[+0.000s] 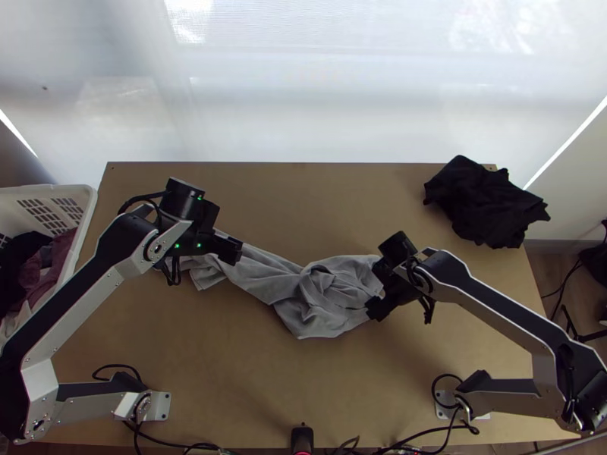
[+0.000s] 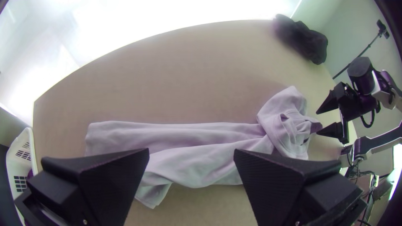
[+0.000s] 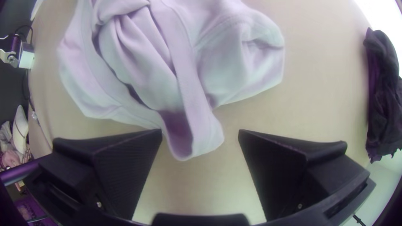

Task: Fold the t-shirt

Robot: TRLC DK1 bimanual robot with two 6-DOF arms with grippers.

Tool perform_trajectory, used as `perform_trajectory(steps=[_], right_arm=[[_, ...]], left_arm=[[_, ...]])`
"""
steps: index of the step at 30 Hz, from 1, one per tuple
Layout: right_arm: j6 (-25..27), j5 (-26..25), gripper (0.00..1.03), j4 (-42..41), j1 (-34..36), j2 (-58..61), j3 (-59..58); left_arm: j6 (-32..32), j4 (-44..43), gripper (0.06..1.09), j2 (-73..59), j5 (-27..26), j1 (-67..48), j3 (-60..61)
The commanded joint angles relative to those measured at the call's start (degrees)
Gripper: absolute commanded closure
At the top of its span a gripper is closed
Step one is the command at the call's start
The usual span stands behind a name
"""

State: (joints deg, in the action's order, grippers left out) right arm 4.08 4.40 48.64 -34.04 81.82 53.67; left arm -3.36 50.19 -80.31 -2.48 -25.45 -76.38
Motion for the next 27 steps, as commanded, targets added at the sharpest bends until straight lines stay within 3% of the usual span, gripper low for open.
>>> perform_trajectory(steps=[1,4,7,8,13,27], right_arm=[[0.2,0.2,0.38,-3.6,0.2,2.5,-0.8],[0.4,0.3,0.65,-4.3,0.2,2.0,0.0],[1.6,0.3,0.97,-5.5,0.4,0.6,0.6],[1.8,0.3,1.0,-5.5,0.5,0.3,1.2],[1.9,0.2,1.0,-4.7,0.7,-2.5,7.6],[3.3,-3.3,1.0,4.1,0.9,1.1,47.8]], left_arm=[[0.4,0.0,0.1,-0.4,0.0,-0.3,0.3],[0.5,0.1,0.1,-0.3,0.1,-0.2,0.5],[0.5,0.0,0.1,-0.2,0.1,-0.2,0.8],[0.5,0.0,0.1,-0.2,0.1,-0.2,0.9],[0.6,-0.2,0.1,-0.3,0.1,-0.2,1.0],[1.0,0.0,0.1,0.3,0.1,-0.2,-0.9]])
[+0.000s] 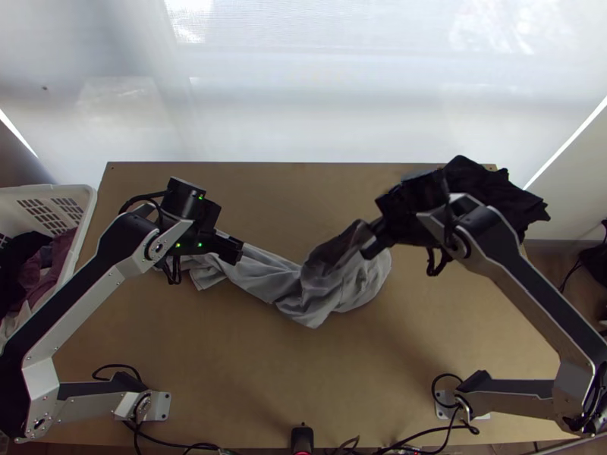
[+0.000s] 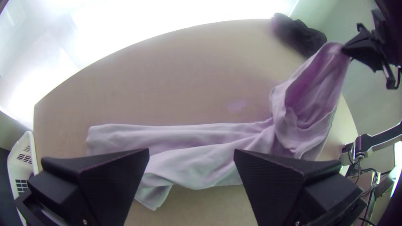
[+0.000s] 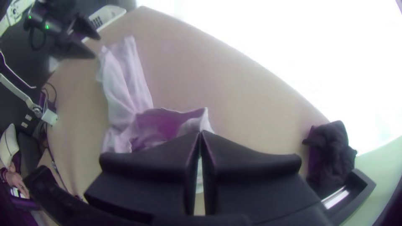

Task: Fold the t-shirt

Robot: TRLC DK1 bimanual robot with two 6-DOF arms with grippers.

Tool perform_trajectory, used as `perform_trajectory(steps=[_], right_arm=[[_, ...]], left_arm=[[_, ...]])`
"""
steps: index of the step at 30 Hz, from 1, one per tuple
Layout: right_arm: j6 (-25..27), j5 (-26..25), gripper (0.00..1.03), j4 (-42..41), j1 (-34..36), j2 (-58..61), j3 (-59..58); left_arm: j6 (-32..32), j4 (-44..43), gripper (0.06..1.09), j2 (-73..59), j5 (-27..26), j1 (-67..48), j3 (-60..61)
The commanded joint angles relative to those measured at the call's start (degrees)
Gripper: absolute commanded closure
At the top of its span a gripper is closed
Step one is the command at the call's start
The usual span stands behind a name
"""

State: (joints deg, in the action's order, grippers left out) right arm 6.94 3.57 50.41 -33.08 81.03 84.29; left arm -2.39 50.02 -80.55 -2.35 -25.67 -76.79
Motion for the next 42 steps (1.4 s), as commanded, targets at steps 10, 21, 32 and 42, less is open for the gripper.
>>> perform_trajectory(steps=[10,21,32,42], right_arm=[[5.0,-9.2,1.0,2.4,-1.1,5.3,36.3],[15.3,-15.9,1.0,-13.4,-4.2,4.0,46.6],[32.3,-16.8,1.0,-28.1,-14.6,1.3,46.7],[40.1,-16.8,1.0,-34.7,-22.0,-0.1,46.6]], left_arm=[[0.2,0.5,0.1,1.5,0.0,-0.1,-0.6],[0.1,0.5,0.1,3.0,0.0,-0.1,-1.0],[0.1,0.7,0.1,4.8,0.4,0.6,-1.6],[-0.2,1.3,0.1,5.8,0.5,2.5,-0.1]])
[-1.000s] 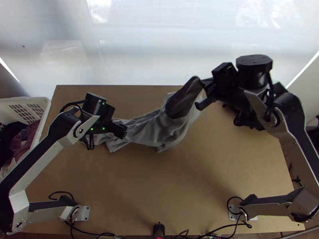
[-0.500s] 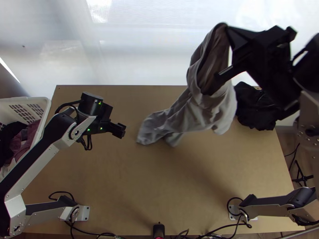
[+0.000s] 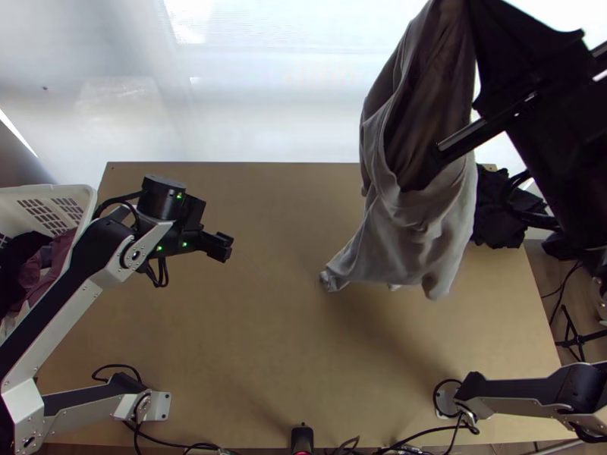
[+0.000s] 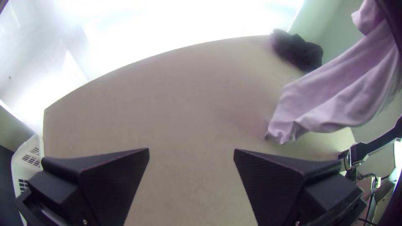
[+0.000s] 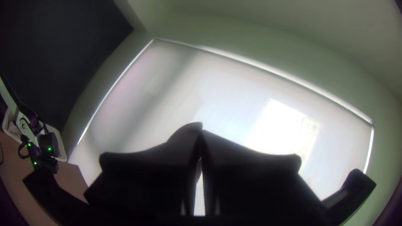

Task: Fold the t-shirt

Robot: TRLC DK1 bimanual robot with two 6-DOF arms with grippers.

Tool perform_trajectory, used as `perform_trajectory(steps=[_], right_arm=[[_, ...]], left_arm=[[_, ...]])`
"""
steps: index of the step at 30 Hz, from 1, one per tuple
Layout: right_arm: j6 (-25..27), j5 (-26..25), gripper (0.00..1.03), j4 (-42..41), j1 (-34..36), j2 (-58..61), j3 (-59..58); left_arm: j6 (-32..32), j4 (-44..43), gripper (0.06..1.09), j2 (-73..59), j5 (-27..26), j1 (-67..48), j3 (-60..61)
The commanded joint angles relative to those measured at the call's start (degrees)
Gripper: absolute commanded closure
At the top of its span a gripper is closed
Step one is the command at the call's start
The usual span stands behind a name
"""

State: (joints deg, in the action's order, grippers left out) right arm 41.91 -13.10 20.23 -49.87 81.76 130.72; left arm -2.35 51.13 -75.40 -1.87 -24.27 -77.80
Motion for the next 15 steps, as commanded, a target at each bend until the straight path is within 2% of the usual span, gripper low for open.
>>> perform_trajectory(steps=[1,9,12,15], right_arm=[[5.2,-0.2,1.0,-4.3,-6.1,-0.8,0.1],[3.1,-2.7,1.0,-3.3,-15.9,-2.4,-6.2],[0.5,-3.5,1.0,-2.1,-18.7,-2.4,-7.2],[-3.3,-3.9,1.0,0.9,-18.7,-3.0,-9.0]], left_arm=[[-0.2,0.2,0.1,0.6,0.0,1.2,1.0],[0.0,0.6,0.1,0.5,0.1,1.9,1.6],[-0.1,0.6,0.1,0.4,0.0,2.1,2.0],[-0.2,0.6,0.1,0.3,0.0,2.2,2.3]])
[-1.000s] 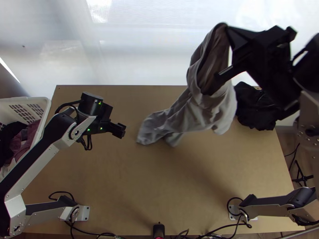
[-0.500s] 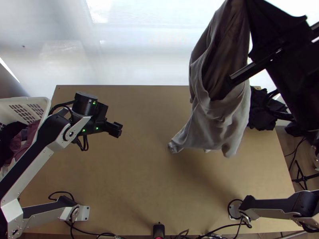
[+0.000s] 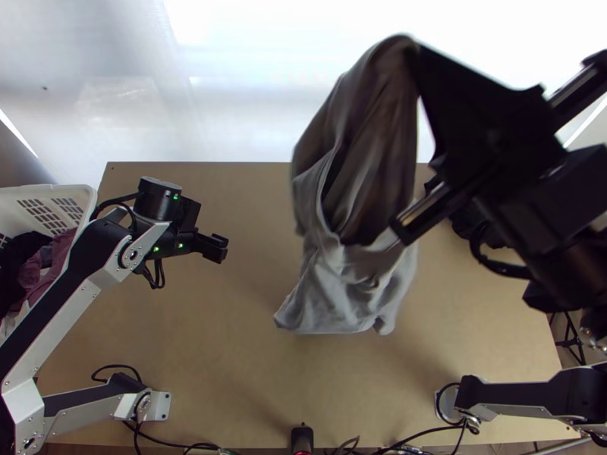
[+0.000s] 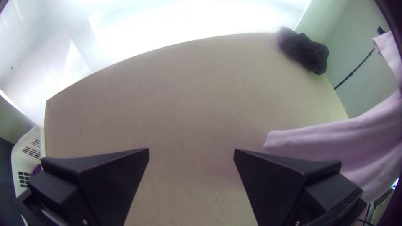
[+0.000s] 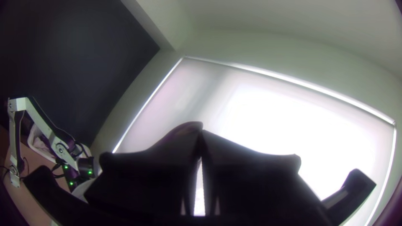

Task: Fold the t-shirt

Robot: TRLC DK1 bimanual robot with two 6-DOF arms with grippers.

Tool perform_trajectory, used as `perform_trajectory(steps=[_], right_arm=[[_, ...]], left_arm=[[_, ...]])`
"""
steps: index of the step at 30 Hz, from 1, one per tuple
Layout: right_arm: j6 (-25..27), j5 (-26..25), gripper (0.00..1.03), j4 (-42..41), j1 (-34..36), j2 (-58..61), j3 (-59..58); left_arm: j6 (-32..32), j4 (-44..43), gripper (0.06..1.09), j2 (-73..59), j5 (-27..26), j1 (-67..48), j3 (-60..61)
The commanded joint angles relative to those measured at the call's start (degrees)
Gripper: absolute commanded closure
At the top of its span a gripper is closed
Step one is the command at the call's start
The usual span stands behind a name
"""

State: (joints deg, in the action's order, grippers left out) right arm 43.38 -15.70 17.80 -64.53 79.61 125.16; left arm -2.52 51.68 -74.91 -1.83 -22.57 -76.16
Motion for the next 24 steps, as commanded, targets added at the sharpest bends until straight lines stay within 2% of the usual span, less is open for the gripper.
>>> perform_trajectory(steps=[1,6,10,12,16,19,24], right_arm=[[-5.3,-2.0,1.0,3.3,-3.7,-1.7,-4.8],[-5.6,-2.4,1.0,3.3,1.5,-8.0,-17.3],[-7.3,-2.2,1.0,3.4,7.7,-14.1,-34.9],[-9.6,-0.1,1.0,2.8,11.7,-17.2,-44.0],[-10.6,3.7,1.0,0.7,18.9,-20.8,-57.4],[-10.4,6.6,1.0,-2.5,25.2,-20.7,-62.0],[-10.6,10.9,1.0,-7.0,34.6,-16.9,-62.4]], left_arm=[[0.0,0.1,0.1,-0.1,0.0,0.5,0.7],[0.0,0.0,0.1,-0.5,0.0,0.6,0.7],[0.1,-0.6,0.1,-1.9,0.0,0.2,0.0],[0.0,-0.7,0.1,-2.9,0.0,-0.1,-1.0],[-0.2,-0.9,0.1,-4.5,-0.1,-1.7,-3.0],[-0.2,-0.9,0.1,-5.6,-0.1,-3.0,-4.3],[-0.3,-0.8,0.1,-7.4,-0.2,-5.1,-6.3]])
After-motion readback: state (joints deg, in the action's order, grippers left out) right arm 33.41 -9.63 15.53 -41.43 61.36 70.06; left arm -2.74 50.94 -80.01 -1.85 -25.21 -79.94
